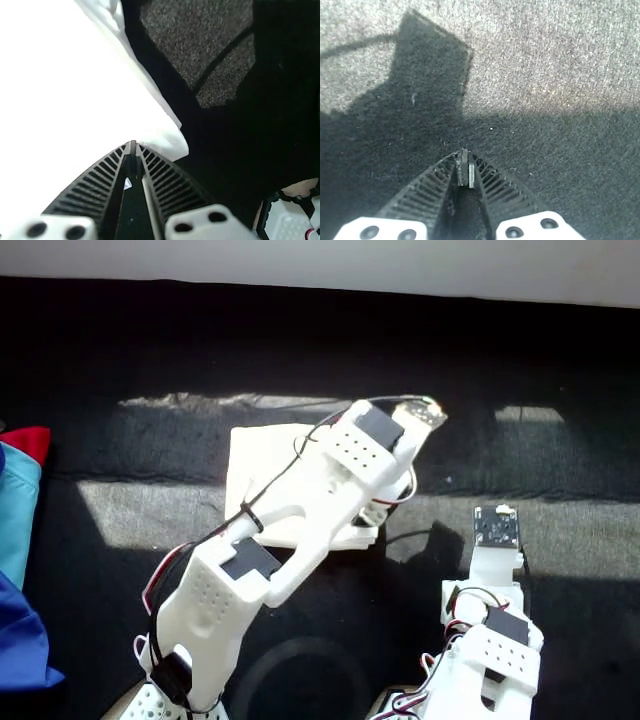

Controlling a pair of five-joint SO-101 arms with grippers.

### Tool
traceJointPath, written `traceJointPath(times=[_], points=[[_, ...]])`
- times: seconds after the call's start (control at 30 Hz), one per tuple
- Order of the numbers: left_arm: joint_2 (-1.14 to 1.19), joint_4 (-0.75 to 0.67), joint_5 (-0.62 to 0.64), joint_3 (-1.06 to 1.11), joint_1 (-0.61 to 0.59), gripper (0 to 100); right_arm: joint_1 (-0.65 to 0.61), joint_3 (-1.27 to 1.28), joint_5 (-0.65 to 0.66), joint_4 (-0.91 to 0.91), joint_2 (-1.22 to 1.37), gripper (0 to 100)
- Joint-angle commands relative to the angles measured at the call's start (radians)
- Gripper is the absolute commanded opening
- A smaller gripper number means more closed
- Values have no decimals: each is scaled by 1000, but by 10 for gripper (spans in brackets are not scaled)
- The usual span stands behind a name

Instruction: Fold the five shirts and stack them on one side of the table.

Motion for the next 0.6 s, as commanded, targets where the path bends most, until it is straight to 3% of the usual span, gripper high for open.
traceJointPath(times=[0.0, 0.23, 0.57], points=[[-62, -77, 11, 79, 5, 10, 8, 19, 5, -15, -2, 8], [-71, -140, 11, 159, 16, 10, 8, 19, 5, -15, -2, 8], [-217, -83, 5, -67, -108, 12, 7, 19, 5, -15, -2, 8]])
